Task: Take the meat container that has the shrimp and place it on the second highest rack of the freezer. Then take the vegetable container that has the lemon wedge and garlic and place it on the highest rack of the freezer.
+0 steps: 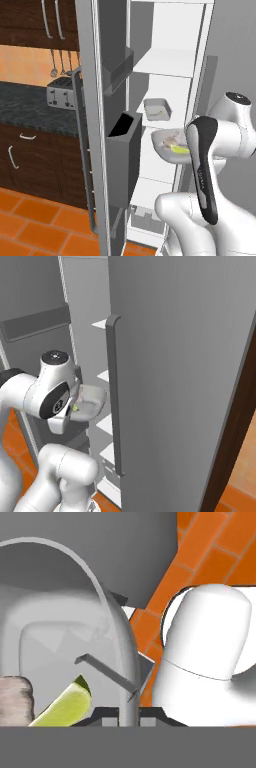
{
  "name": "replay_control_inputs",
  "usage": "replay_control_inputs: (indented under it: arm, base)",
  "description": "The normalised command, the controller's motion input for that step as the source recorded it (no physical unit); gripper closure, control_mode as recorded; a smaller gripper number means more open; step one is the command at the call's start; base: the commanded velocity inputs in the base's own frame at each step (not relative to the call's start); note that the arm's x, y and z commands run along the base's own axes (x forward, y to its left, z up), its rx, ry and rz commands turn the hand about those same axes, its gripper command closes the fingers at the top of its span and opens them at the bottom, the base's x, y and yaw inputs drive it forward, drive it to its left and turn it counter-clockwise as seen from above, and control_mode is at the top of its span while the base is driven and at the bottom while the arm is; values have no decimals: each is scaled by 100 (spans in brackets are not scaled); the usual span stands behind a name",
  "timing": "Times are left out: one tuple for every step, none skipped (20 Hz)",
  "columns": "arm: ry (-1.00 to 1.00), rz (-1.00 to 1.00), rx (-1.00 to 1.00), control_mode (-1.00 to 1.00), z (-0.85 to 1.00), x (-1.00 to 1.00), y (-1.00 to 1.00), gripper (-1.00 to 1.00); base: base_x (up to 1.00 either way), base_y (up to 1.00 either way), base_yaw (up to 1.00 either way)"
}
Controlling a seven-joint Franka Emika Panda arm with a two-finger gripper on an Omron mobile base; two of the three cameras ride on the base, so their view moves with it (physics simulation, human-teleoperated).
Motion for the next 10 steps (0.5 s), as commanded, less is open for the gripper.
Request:
replay_control_inputs:
  arm:
    - [-28, 0, -6, -100, 79, -38, 56, 100]
    - [-29, 0, -7, -100, 84, -29, 57, 100]
    - [-30, 0, -6, -100, 92, -15, 56, 100]
    - [-32, 0, -4, -100, 100, 0, 41, 100]
    - [-29, -1, 0, -100, 100, 3, 6, 100]
    - [-27, -3, 0, -100, 100, 29, 0, 100]
    - [-23, -8, 0, -100, 100, 41, 0, 100]
    - [-22, -11, 0, -100, 100, 55, 0, 100]
    - [-21, -11, 0, -100, 100, 65, 0, 100]
    - [-21, -10, 0, -100, 100, 65, 0, 100]
  base:
    - [0, 0, 0]
    - [0, 0, 0]
    - [0, 0, 0]
    - [0, 0, 0]
    - [0, 0, 0]
    - [0, 0, 0]
    - [0, 0, 0]
    - [0, 0, 0]
    - [0, 0, 0]
    - [0, 0, 0]
